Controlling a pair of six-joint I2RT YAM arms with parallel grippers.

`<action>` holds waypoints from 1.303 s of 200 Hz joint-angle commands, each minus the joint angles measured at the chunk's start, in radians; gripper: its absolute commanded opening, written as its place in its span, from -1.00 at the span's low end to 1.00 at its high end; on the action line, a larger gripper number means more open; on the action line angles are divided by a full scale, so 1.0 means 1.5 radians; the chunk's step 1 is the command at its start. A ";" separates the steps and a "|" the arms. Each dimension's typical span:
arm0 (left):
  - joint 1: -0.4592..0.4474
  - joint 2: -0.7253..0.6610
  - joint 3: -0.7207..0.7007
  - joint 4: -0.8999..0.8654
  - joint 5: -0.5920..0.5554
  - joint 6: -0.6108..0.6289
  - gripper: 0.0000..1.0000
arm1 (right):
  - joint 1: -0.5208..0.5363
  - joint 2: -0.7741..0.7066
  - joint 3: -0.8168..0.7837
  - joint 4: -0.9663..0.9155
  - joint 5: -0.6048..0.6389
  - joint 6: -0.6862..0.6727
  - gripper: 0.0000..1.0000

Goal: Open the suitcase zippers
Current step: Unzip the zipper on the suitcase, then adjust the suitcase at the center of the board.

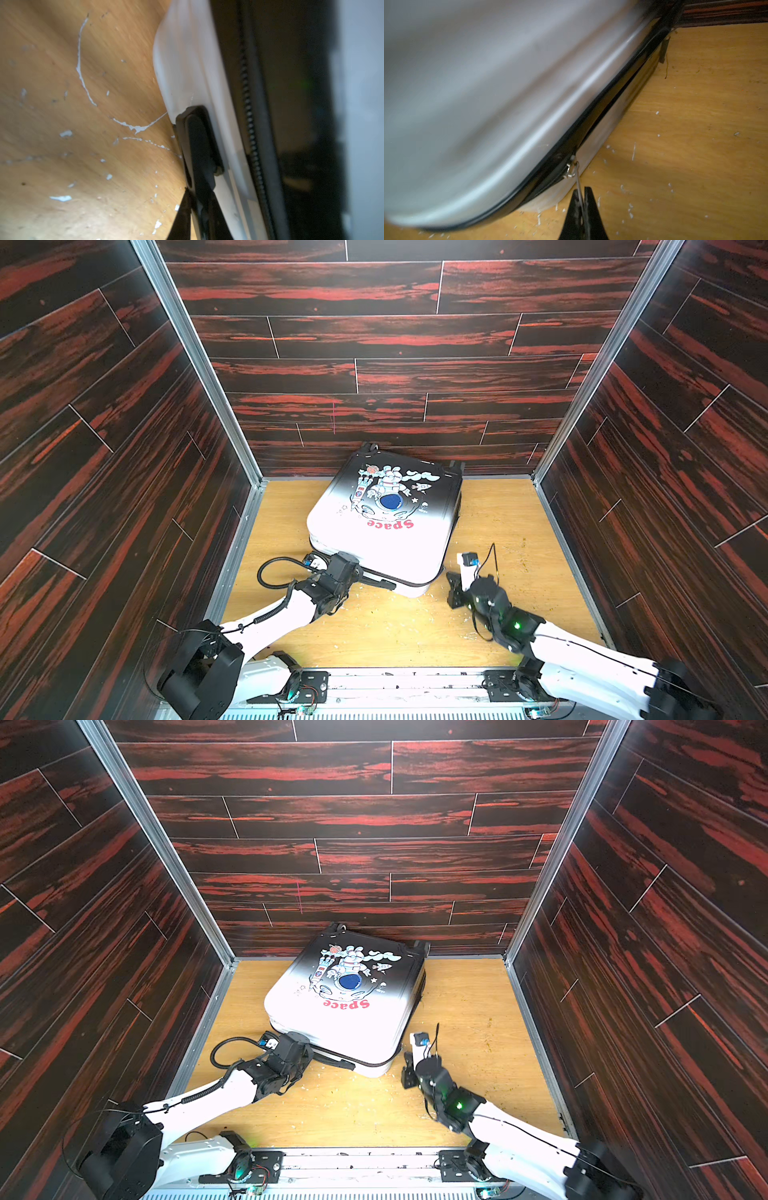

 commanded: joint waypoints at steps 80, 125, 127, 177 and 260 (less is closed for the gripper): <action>0.032 -0.048 0.003 -0.176 -0.019 0.183 -1.00 | -0.196 0.166 0.045 0.266 -0.076 -0.058 -0.82; 0.026 -0.064 -0.032 -0.069 0.076 0.191 -1.00 | -0.193 0.015 0.001 0.170 -0.230 0.000 0.51; 0.026 -0.064 -0.033 -0.066 0.078 0.191 -1.00 | -0.192 0.007 0.000 0.161 -0.237 0.003 0.52; 0.009 -0.096 -0.030 -0.044 0.091 0.203 -1.00 | -0.191 -0.190 -0.024 -0.021 -0.329 0.080 0.55; -0.191 -0.141 0.178 -0.178 0.221 0.527 0.15 | -0.203 0.009 0.370 -0.358 -0.104 0.073 0.60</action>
